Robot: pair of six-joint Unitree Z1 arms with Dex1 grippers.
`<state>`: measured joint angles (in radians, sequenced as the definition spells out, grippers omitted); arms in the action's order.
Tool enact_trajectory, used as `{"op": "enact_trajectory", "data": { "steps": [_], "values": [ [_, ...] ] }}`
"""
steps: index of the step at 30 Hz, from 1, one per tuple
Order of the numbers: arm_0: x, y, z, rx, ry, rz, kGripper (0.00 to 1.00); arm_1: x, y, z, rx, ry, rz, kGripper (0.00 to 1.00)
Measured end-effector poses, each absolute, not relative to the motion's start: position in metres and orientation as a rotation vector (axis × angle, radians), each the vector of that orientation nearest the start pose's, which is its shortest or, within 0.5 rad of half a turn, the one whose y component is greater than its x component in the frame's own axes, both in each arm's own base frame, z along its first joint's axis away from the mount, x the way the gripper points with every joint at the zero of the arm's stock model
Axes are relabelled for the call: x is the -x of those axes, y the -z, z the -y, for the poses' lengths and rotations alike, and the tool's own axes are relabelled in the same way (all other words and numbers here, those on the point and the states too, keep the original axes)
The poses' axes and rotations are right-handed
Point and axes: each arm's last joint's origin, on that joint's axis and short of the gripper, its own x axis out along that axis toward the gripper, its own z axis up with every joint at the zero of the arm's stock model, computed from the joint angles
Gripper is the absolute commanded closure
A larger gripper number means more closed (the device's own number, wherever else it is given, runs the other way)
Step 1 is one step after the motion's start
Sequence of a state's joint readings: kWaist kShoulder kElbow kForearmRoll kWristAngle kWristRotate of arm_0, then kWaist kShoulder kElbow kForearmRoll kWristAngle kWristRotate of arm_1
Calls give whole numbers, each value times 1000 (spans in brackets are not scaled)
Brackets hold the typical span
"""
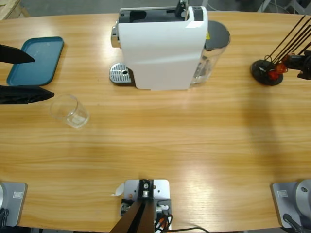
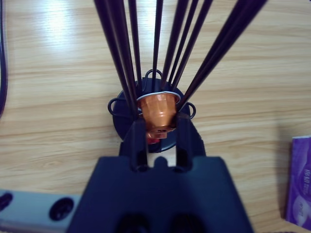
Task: Pour coffee
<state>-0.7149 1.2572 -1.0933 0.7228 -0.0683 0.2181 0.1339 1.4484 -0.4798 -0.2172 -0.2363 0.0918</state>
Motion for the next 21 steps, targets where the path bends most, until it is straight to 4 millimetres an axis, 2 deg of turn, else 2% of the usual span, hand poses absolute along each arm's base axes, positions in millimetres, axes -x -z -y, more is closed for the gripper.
{"op": "enact_trajectory", "data": {
  "steps": [13,21],
  "values": [
    [-141,-355,127,-492,825,-815,13,-216,-226,-17,54,132,-747,1000],
    [-140,-352,126,-495,825,-824,13,-219,-235,-18,53,133,-760,1000]
  ]
}}
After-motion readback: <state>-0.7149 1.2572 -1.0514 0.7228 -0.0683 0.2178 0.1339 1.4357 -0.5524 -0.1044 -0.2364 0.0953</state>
